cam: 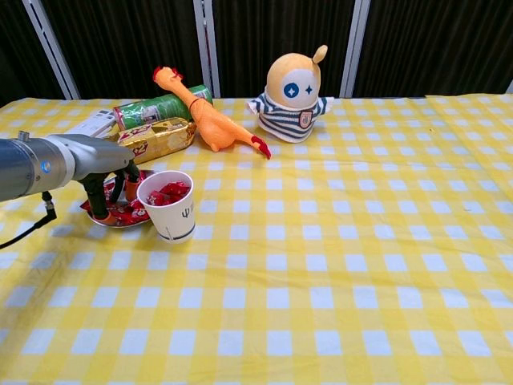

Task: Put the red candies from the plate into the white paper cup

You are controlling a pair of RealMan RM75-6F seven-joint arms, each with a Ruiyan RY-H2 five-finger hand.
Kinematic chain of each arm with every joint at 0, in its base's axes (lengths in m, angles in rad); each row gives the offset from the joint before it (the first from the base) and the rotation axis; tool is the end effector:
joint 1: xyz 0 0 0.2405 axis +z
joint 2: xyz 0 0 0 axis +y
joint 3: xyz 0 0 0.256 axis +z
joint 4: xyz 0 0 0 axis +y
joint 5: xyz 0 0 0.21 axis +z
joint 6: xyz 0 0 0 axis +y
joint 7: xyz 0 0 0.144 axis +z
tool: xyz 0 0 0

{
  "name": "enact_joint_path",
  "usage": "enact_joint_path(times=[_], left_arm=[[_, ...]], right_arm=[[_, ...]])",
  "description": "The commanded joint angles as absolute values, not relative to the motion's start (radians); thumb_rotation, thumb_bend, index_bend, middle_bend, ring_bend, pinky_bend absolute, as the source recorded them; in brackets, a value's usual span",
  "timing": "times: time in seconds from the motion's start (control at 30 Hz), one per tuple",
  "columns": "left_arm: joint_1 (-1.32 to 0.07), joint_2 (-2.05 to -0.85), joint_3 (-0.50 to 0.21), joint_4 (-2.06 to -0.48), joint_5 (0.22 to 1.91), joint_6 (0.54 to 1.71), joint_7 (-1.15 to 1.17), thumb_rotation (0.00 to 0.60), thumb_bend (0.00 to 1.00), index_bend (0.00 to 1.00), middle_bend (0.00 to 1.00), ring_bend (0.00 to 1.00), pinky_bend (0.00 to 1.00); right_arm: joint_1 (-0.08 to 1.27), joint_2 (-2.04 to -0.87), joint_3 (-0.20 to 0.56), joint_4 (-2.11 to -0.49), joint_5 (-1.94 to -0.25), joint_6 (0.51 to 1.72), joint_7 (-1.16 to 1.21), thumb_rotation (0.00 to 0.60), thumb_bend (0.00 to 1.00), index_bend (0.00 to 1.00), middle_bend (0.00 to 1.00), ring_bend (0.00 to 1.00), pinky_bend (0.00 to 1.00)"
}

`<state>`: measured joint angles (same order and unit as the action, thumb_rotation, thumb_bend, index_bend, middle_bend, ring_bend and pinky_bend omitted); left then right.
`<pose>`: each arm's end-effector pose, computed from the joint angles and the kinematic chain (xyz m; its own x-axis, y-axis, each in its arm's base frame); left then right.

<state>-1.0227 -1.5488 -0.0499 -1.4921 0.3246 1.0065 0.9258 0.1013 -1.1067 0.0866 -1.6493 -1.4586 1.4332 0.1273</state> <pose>-0.1633 0.3684 -0.0256 0.7125 0.4322 0.5527 0.6745 -0.2050 -0.7093 -0.3063 -0.1931 0.1599 0.2441 -0.0121 0.9697 -0.9696 0.0124 0.2442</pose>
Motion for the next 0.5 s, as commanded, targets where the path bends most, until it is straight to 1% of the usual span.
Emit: enact_joint_path(times=[0.03, 0.17, 0.33, 0.5], left_arm=[[-1.018, -1.539, -0.046, -1.496, 0.319, 1.01, 0.927, 0.6, 0.28, 0.39, 0.43, 0.92, 0.95], [-1.009, -1.533, -0.04, -1.497, 0.314, 1.007, 0.923, 0.6, 0.28, 0.4, 0.45, 0.92, 0.95], [-1.001, -1.546, -0.038, -1.484, 0.33, 1.004, 0.912, 0.6, 0.37, 0.49, 0.52, 0.92, 0.95], [-0.996, -1.567, -0.047, -1.465, 0.358, 1.003, 0.892, 0.6, 0.4, 0.52, 0.57, 0.92, 0.95]], right_arm=[[0.101, -1.106, 0.086, -1.651, -1.459, 1.433, 0.127, 0.6, 0.41, 0.0, 0.0, 0.0, 0.0], [0.1, -1.106, 0.085, -1.653, -1.462, 1.436, 0.122, 0.6, 0.41, 0.0, 0.0, 0.0, 0.0], [0.1, -1.108, 0.085, -1.655, -1.46, 1.435, 0.121, 0.6, 0.41, 0.0, 0.0, 0.0, 0.0], [0.099, -1.107, 0.085, -1.656, -1.458, 1.434, 0.127, 0.6, 0.41, 0.0, 0.0, 0.0, 0.0]])
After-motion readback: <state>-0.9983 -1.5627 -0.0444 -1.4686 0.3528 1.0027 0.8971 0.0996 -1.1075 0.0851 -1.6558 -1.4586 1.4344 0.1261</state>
